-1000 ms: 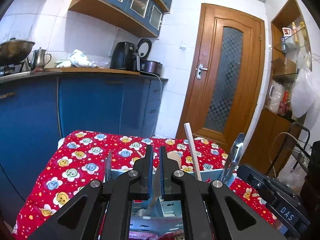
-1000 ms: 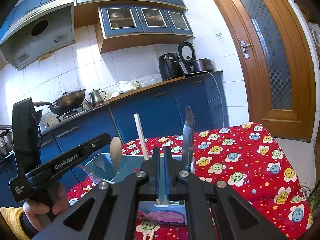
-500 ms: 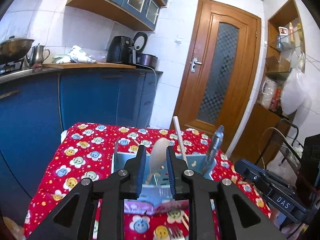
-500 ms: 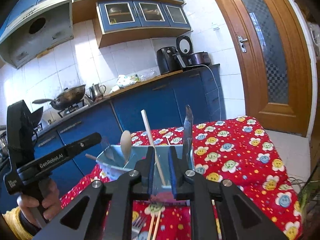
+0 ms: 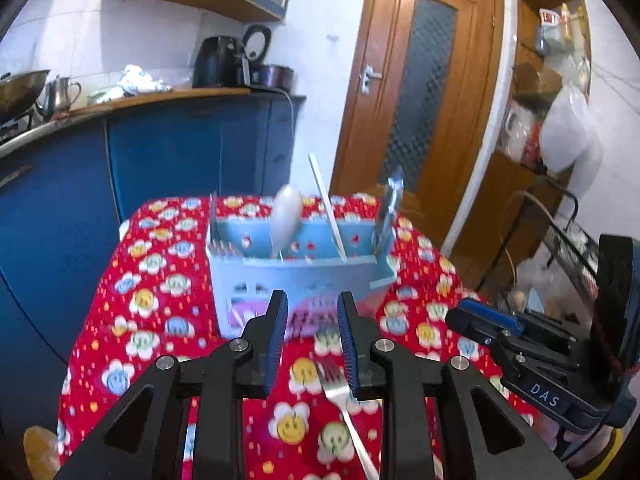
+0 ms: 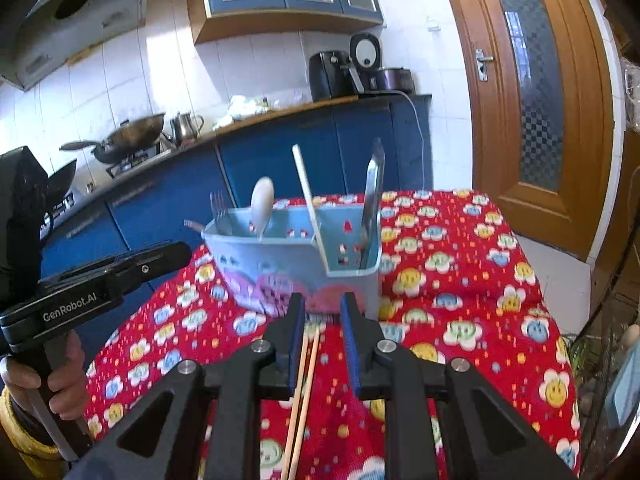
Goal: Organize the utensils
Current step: 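Grasp the steel fork with the left tool while the right tool grasps another chopstick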
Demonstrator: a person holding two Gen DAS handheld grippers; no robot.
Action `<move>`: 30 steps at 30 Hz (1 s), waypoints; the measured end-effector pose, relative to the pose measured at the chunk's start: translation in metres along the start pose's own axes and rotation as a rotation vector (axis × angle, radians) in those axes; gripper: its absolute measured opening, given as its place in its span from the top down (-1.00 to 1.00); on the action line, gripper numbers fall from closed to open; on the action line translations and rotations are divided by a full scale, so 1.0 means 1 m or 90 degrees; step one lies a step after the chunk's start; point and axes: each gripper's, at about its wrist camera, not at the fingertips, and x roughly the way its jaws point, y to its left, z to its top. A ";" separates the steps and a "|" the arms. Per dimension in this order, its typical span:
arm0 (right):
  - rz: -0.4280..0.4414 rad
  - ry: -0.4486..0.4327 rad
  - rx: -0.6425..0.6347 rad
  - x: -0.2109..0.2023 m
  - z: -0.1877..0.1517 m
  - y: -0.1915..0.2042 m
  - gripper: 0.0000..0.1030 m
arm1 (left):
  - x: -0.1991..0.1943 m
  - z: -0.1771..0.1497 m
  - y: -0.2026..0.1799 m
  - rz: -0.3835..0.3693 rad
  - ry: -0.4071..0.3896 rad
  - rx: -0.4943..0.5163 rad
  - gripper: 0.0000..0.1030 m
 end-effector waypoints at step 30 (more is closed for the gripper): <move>0.001 0.104 0.045 0.009 -0.048 -0.028 0.46 | 0.080 -0.062 -0.006 -0.034 0.240 -0.058 0.49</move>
